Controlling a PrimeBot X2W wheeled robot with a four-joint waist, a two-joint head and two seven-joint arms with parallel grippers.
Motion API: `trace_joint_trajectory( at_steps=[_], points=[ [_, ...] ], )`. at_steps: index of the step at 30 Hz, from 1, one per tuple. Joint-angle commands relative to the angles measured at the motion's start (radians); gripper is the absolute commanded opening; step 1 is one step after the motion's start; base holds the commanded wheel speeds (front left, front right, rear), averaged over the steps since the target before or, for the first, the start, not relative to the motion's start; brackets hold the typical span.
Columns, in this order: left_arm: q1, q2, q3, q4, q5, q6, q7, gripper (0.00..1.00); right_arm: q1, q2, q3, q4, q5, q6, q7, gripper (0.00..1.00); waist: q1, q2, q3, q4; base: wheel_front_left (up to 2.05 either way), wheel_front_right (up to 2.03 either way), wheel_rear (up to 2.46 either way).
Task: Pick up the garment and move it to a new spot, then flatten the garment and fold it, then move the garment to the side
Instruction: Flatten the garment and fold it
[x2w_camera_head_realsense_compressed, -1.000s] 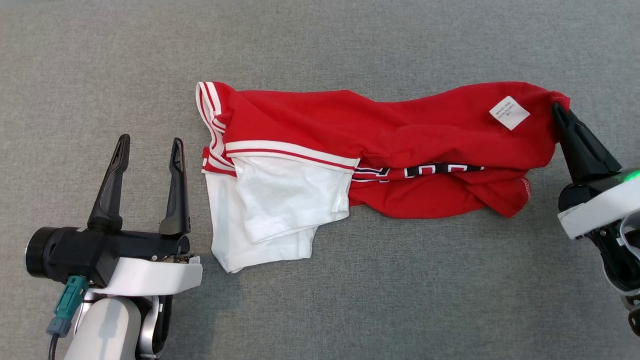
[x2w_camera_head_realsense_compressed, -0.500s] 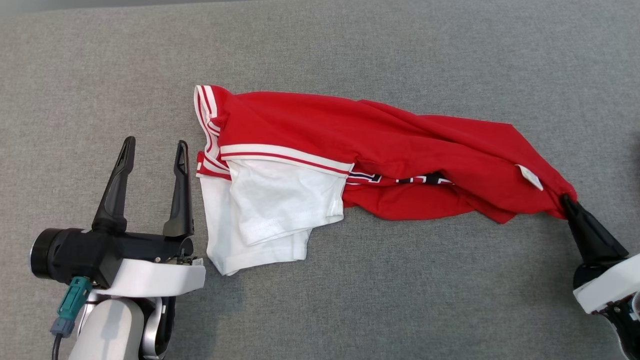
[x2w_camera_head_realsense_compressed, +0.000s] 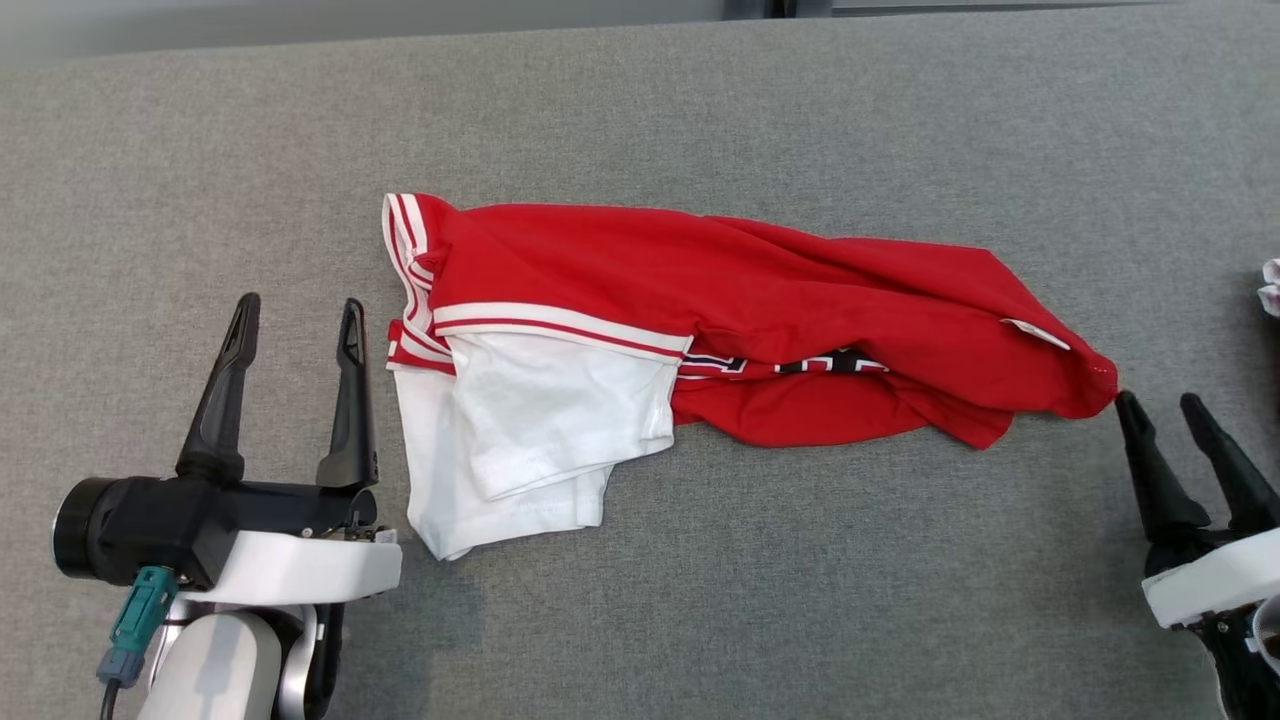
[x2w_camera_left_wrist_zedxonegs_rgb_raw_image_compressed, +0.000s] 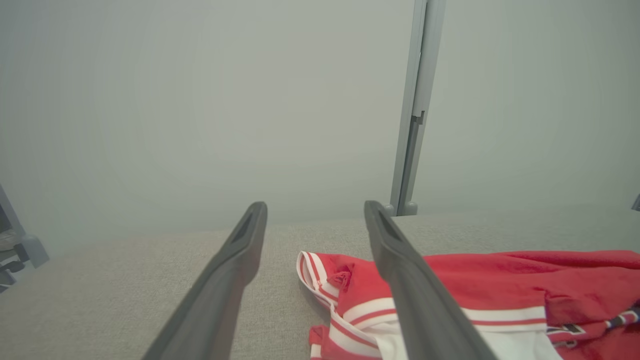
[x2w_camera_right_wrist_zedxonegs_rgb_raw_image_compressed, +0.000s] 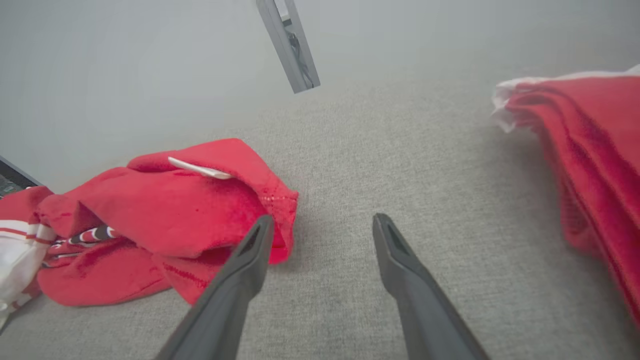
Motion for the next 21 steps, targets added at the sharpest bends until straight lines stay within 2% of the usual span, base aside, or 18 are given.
trace_joint_trajectory(
  at_steps=[1,6,9,14,21],
  points=[
    [0.007,0.007,0.009,-0.005,-0.008,0.01,-0.003,1.0,0.016,0.017,-0.048,-0.023,-0.038,0.0,-0.013,1.0,0.0,-0.0001,-0.01,-0.009,0.0,0.0,0.0],
    [0.038,0.002,0.022,-0.021,-0.02,0.032,0.009,1.0,0.057,0.139,-0.253,-0.166,-0.226,0.0,-0.018,1.0,0.0,-0.0001,-0.044,-0.029,0.0,0.0,0.0],
    [0.062,-0.001,0.023,-0.031,-0.024,0.039,0.019,1.0,0.081,0.217,-0.33,-0.262,-0.359,0.0,-0.017,1.0,0.0,-0.0001,-0.069,-0.033,0.0,0.0,0.0],
    [0.08,0.005,0.013,-0.032,-0.032,0.032,0.027,1.0,0.112,0.298,-0.326,-0.359,-0.527,0.0,0.007,1.0,0.0,-0.0001,-0.108,-0.026,0.0,0.0,0.0],
    [0.116,0.026,0.003,-0.005,-0.032,0.025,0.045,1.0,0.158,0.353,-0.288,-0.372,-0.615,0.0,0.073,1.0,0.0,-0.0001,-0.159,-0.017,0.0,0.0,0.0]
  ],
)
